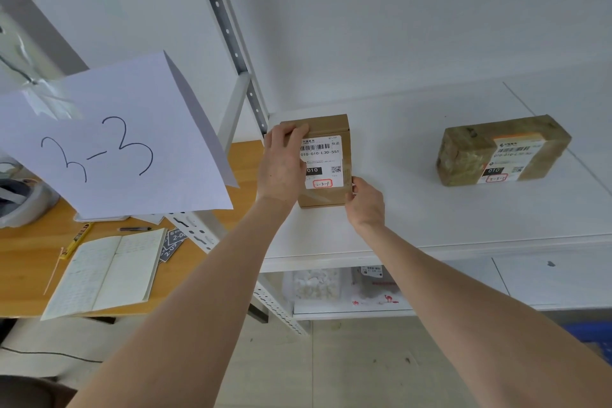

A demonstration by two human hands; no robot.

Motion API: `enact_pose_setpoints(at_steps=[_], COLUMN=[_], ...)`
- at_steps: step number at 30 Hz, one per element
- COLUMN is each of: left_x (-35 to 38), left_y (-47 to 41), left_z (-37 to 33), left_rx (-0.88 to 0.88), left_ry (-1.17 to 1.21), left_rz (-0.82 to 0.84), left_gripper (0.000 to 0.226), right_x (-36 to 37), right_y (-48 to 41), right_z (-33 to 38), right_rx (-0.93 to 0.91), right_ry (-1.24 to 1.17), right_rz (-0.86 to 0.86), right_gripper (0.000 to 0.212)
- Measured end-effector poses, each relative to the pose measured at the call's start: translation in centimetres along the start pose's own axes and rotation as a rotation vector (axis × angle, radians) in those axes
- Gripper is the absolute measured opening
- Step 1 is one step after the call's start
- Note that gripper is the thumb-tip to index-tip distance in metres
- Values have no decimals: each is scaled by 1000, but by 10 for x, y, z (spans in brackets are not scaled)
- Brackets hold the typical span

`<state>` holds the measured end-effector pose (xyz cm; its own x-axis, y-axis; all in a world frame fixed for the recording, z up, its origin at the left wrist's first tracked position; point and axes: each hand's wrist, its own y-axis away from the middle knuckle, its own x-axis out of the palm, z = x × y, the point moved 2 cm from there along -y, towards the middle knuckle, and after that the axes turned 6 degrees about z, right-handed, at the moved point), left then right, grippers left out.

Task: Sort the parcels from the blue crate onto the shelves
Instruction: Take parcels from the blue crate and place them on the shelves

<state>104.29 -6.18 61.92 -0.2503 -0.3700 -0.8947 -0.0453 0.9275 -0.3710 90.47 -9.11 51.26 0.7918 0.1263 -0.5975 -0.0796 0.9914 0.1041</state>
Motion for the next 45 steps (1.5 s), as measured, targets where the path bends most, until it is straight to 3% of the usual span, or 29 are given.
enact_pose_setpoints(at_steps=[15,27,40,45], left_x=[5,-1,-16,-22], left_y=[2,0,2,18], left_z=[0,-2,-14,-31], left_rx=[-25,-8,-35,99], left_ry=[29,-57,-133,-122], left_rz=[15,79,156,84], left_gripper=[65,67,70,63], right_x=[-1,-6,-26,-37], right_y=[0,9,24,32], right_z=[0,7,7,9], right_rx=[-19,17,84,83], right_ry=[23,14,74,74], right_rz=[23,153,184,170], right_gripper=[33,42,50,56])
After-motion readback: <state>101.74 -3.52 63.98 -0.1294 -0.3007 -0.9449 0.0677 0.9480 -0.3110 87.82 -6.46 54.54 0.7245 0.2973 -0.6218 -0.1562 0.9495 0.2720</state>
